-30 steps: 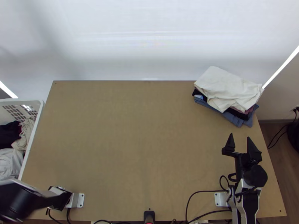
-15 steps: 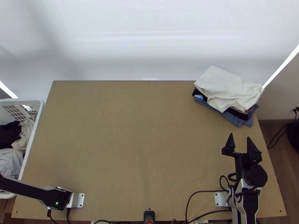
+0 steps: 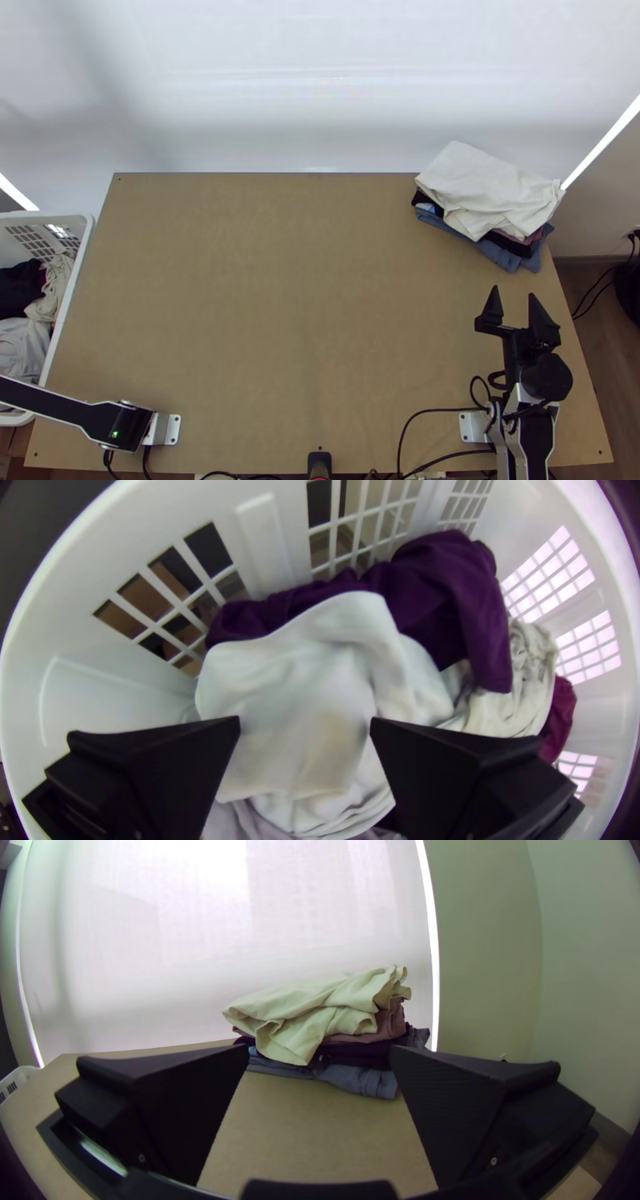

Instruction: Fold the t-shirt

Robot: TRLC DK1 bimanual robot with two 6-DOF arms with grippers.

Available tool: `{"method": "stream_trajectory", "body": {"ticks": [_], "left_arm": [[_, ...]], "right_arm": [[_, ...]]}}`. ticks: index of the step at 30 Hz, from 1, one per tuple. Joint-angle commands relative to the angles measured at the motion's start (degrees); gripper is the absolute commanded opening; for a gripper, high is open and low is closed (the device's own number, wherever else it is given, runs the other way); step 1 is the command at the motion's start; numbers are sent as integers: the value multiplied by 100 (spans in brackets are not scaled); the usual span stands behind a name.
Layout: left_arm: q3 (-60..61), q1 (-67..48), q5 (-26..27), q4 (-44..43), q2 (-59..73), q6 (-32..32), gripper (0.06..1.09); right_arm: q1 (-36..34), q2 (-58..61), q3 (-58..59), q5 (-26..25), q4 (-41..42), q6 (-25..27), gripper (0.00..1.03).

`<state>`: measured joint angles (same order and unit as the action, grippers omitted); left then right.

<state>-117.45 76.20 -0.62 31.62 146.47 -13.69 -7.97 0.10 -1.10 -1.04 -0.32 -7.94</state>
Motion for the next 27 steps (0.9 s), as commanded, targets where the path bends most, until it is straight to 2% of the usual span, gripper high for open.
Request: {"method": "stream_trajectory", "body": {"ticks": [1, 2, 4, 12, 20, 27], "left_arm": [[-164, -62, -263, 99, 101, -239, 26], [-173, -71, -245, 46, 4, -221, 9], [-138, -71, 1, 169, -277, -221, 10], [-50, -290, 1240, 706, -2281, 526, 9], [3, -1134, 1293, 1110, -4338, 895, 9], [706, -2514, 1284, 1207, -6113, 1044, 9]], "right_arm": [[-29, -19, 58, -46, -39, -67, 99], [-29, -19, 58, -46, -39, -67, 99], [-29, -19, 58, -46, -39, -67, 99], [-29, -19, 58, -46, -39, -67, 99], [-29, -19, 58, -46, -39, -67, 99], [-29, -19, 58, -46, -39, -67, 99]]}}
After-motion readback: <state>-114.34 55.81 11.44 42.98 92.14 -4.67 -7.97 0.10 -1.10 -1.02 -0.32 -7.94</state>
